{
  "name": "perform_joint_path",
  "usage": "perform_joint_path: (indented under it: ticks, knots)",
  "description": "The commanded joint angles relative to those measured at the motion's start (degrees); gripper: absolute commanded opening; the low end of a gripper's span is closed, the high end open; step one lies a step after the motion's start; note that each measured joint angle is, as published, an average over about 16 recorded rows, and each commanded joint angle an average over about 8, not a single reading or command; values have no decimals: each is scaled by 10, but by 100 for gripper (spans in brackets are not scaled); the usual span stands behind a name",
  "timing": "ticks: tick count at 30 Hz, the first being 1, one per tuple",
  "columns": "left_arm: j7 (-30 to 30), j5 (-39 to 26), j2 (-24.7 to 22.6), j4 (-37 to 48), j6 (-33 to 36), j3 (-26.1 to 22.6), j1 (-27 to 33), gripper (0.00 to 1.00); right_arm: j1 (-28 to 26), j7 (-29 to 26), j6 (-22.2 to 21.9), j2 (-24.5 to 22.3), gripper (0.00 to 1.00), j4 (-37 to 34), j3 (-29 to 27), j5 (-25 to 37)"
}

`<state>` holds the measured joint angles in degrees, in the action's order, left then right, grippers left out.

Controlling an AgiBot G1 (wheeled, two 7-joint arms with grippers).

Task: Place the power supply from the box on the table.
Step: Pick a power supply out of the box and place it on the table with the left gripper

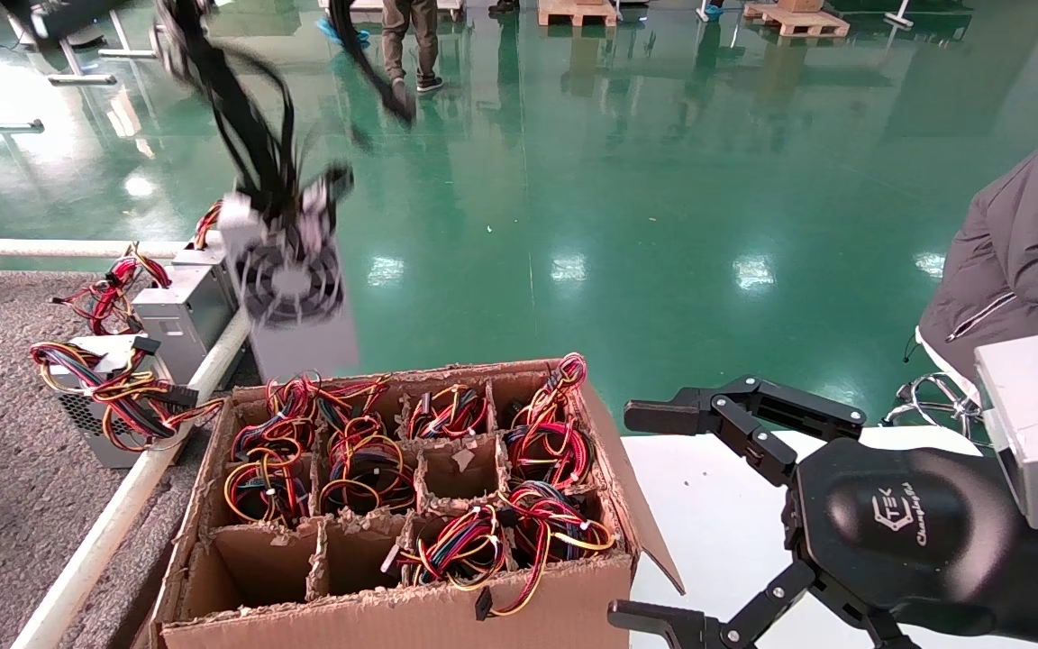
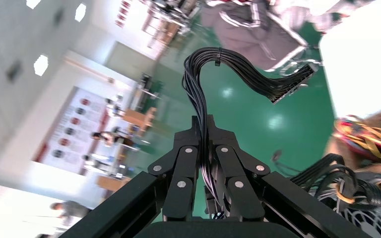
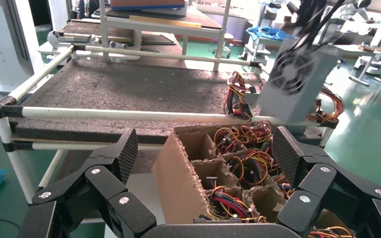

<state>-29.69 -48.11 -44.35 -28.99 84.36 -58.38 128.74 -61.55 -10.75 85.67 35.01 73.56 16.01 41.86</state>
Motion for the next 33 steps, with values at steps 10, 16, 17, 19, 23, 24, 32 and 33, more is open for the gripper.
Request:
perform_joint_path:
  ticks: [10, 16, 17, 19, 23, 24, 32, 33]
  knots:
    - [-29, -50, -9, 16, -33, 42, 39, 0, 0, 0, 0, 0, 100, 0, 0, 0]
    - [-47, -84, -14, 50, -47, 38, 57, 0, 0, 0, 0, 0, 100, 0, 0, 0]
    - [-50, -89, -15, 56, -49, 36, 60, 0, 0, 0, 0, 0, 100, 0, 0, 0]
    - [-55, -98, -16, 68, -55, 33, 64, 0, 0, 0, 0, 0, 100, 0, 0, 0]
    - [-66, -116, -17, 92, -64, 25, 71, 0, 0, 0, 0, 0, 100, 0, 0, 0]
    - [-68, -119, -17, 97, -67, 23, 73, 0, 0, 0, 0, 0, 100, 0, 0, 0]
    - [-86, -151, -10, 137, -92, 1, 82, 0, 0, 0, 0, 0, 100, 0, 0, 0]
    - [-87, -155, -9, 141, -95, -2, 83, 0, 0, 0, 0, 0, 100, 0, 0, 0]
